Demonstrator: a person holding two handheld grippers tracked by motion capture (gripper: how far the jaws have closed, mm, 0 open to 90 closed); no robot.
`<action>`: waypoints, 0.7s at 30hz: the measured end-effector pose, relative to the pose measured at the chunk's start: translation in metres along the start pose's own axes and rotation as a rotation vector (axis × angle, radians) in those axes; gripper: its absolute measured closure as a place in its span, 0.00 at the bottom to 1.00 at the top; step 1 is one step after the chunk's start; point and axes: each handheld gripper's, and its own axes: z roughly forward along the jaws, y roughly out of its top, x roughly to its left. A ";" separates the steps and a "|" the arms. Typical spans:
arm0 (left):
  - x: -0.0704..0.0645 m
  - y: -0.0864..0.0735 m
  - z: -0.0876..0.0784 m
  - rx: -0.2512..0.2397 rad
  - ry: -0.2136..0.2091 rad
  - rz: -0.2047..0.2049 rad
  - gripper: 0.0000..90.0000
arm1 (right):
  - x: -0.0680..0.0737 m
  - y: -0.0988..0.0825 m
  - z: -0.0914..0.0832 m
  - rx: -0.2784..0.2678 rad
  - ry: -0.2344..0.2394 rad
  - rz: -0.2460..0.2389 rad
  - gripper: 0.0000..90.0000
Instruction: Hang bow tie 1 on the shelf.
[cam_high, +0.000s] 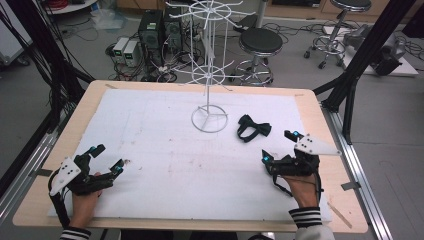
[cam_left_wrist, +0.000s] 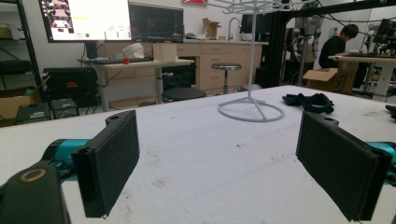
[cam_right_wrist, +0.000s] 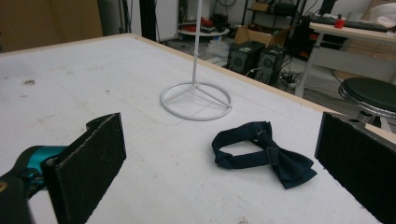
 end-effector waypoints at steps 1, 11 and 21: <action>0.000 0.000 0.000 0.000 -0.001 0.000 0.15 | -0.001 0.003 0.002 0.013 0.004 0.000 0.01; 0.000 0.000 0.000 -0.001 -0.001 -0.003 0.15 | -0.016 0.039 0.031 0.159 0.093 -0.067 0.01; 0.000 0.000 0.001 -0.003 0.001 -0.007 0.15 | -0.038 0.069 0.063 0.264 0.173 -0.143 0.01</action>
